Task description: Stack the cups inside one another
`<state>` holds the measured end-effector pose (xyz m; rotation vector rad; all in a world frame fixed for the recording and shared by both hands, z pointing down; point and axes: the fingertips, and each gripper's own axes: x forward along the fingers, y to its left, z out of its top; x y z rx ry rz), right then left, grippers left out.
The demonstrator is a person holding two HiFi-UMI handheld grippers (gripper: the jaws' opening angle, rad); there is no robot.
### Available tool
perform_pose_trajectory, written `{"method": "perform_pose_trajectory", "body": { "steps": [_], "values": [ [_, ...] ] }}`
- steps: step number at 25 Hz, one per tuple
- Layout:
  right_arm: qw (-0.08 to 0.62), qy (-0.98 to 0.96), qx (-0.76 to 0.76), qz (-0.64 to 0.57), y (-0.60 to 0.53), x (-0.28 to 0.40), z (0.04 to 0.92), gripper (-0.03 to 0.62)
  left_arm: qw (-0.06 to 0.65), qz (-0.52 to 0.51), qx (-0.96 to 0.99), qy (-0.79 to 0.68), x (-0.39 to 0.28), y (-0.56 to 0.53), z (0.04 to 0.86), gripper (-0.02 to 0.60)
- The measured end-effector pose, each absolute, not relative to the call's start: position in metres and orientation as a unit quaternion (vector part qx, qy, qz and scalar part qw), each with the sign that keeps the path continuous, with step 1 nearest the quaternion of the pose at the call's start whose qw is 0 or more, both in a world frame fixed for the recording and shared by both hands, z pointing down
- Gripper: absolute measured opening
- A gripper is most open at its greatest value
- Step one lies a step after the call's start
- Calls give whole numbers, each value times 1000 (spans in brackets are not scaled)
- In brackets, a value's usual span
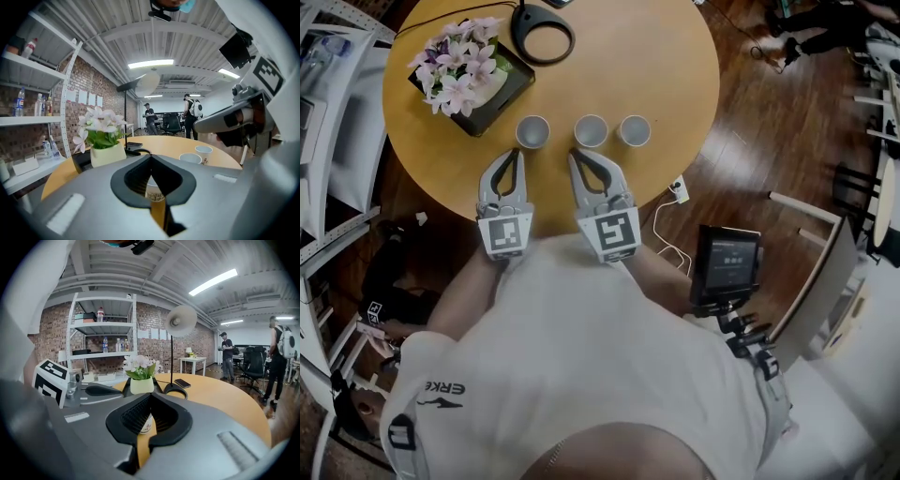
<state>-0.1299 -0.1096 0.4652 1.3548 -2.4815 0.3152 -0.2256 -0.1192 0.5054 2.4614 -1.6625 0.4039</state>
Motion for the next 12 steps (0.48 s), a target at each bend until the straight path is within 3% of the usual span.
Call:
{"method": "perform_pose_trajectory", "body": {
  "steps": [9,12],
  "values": [
    [186,-853,468,135,-106,-122,499,14,95,170,826,-529,-221,-119,581,16],
    [196,-851,466,145,-105,-121,509,14,93,188,830,-516,-217,-118,595,73]
  ]
}}
